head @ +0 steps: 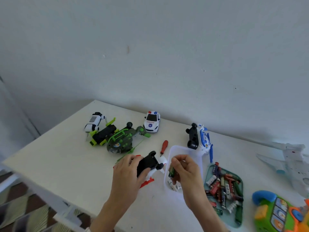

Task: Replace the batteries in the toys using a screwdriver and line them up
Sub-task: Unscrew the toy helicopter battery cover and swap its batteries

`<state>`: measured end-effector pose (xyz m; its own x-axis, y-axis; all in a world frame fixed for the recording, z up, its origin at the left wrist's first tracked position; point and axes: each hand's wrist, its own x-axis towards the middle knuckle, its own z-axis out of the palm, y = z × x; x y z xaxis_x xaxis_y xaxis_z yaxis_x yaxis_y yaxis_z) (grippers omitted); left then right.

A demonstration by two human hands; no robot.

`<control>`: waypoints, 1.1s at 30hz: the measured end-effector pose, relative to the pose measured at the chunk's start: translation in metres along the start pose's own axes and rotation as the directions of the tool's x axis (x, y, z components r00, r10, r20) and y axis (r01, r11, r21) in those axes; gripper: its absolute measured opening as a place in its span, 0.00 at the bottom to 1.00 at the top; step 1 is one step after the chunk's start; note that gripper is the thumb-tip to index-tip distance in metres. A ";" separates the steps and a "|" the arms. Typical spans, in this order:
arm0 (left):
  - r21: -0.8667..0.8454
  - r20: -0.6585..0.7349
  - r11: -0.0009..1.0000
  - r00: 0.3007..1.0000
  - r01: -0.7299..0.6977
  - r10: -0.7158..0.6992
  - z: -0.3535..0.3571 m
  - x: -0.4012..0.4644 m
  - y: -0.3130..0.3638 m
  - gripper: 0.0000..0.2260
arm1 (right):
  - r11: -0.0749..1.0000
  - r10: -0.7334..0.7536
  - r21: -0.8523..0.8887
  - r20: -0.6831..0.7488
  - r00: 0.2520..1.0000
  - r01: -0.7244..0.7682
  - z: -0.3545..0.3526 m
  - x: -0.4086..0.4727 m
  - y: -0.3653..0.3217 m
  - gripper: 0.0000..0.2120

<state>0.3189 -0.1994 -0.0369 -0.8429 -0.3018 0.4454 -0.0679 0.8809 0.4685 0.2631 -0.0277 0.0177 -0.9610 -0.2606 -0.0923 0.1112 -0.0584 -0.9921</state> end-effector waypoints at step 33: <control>-0.092 -0.232 0.973 0.955 -0.211 0.185 0.010 -0.011 -0.015 0.21 | 0.550 -0.558 -0.765 -0.037 0.829 0.336 0.056 0.036 0.066 0.09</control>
<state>0.3240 -0.2054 -0.0570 -0.6935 -0.2099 0.6892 0.1612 0.8872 0.4324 0.2497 -0.0945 -0.0459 -0.8681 -0.1481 0.4738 -0.4554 0.6173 -0.6415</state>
